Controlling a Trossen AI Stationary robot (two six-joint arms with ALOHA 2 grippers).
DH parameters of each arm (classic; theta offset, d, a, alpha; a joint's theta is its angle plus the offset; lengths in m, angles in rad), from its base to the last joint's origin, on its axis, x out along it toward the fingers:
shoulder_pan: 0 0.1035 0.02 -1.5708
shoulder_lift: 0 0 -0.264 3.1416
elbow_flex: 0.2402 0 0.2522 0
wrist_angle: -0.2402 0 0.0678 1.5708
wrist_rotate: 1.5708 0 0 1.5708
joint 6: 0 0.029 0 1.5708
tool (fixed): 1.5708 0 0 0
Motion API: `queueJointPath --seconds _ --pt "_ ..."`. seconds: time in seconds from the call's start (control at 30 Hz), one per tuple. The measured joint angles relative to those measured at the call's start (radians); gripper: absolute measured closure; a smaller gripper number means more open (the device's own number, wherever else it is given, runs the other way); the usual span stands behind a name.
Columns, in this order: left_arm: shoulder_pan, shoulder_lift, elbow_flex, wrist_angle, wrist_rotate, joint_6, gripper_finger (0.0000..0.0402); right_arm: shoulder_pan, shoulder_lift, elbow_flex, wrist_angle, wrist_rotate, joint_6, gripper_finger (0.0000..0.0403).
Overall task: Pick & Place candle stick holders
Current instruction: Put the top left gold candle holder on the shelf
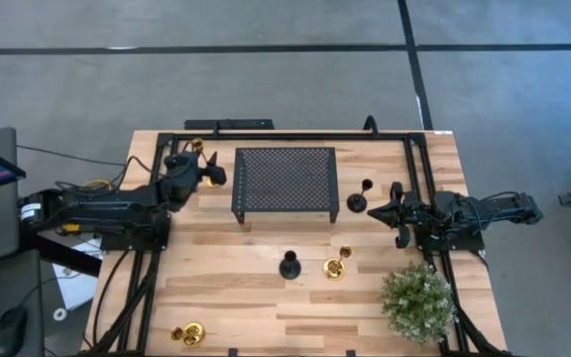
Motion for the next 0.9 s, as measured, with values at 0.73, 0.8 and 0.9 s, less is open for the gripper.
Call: queueJointPath --seconds 0.73,0.8,0.9 --pt "0.03 0.0 0.0 0.005 0.043 0.03 0.0345 0.0 0.0 0.0 0.0 0.0 0.0 0.0403" --pt "0.03 0.0 0.0 0.005 0.043 0.058 0.0357 0.0 0.0 0.0 0.0 0.0 0.0 0.0403" --pt "0.03 0.0 0.0 0.005 0.043 0.068 0.0371 0.0 0.0 0.0 0.0 0.0 0.0 0.0403"
